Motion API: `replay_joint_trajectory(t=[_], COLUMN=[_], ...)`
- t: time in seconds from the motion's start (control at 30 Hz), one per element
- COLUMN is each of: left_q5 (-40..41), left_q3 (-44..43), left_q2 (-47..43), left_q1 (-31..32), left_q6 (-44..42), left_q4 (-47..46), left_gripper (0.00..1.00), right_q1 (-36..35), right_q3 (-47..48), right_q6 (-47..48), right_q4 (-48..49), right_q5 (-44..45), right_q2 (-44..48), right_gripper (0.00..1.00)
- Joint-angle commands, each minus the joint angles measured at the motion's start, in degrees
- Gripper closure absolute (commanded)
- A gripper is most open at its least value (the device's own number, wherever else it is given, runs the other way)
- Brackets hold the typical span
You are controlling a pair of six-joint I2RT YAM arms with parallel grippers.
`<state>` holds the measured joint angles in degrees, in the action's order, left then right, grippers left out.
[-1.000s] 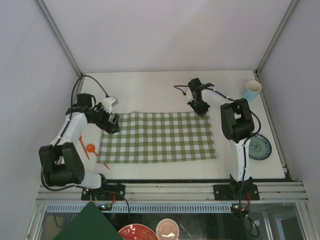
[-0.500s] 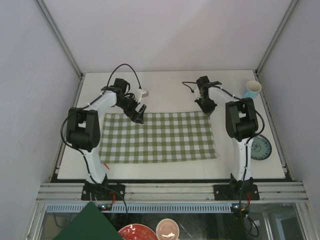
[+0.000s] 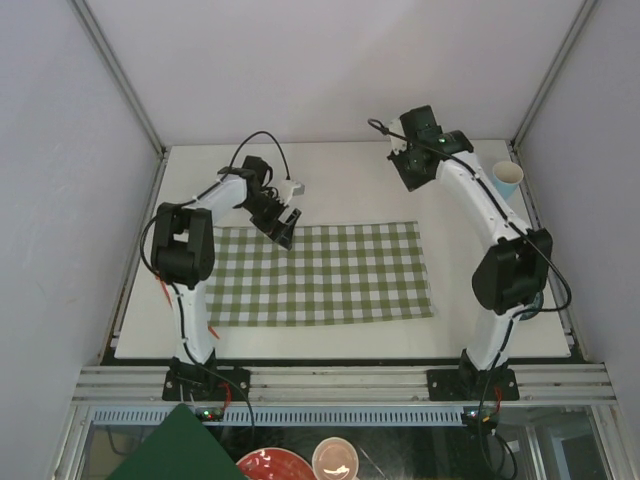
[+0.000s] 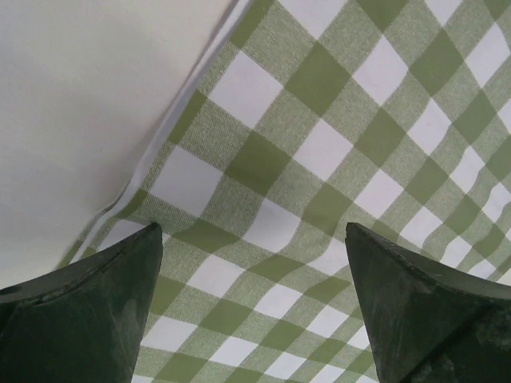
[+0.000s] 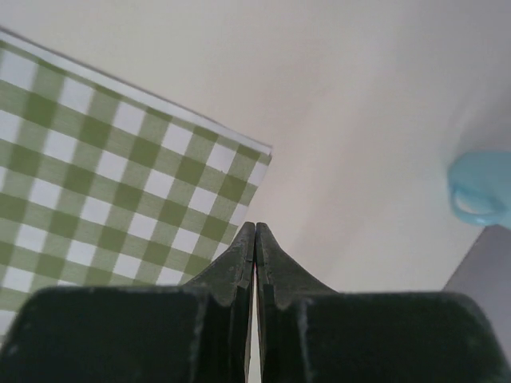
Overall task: Set the dinner table for one person
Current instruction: Flatten out the napkin at the center of the board.
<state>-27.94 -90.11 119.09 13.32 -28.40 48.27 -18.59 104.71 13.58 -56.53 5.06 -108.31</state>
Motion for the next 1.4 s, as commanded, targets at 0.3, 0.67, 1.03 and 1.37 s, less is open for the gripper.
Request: replay_joint_trajectory(t=[0.3,0.67,1.03,1.37], left_q5=[1.68,4.69,-1.71,1.07], left_q3=[-7.81,10.13,23.4,33.57], left_q2=[4.32,-12.04,-26.39,-30.9], left_q1=[1.99,-0.29,-14.06,-14.23], left_q6=[-0.45,-4.82,-13.59,-11.88], left_q4=[6.61,4.58,8.3,3.88], left_gripper=[0.0,0.0,0.0,0.0], right_q1=[-1.23,5.08,11.75,12.33], right_q3=[-1.89,-11.24,-20.59,-24.93], right_q6=[-1.28,-0.52,1.1,2.3], right_q4=[-2.99,-4.02,-1.49,-0.18], right_q5=[-1.37,-4.85,-18.0,-21.22], right_q2=[13.67,14.91,21.48,21.14], right_gripper=[1.0,0.9,0.74,0.73])
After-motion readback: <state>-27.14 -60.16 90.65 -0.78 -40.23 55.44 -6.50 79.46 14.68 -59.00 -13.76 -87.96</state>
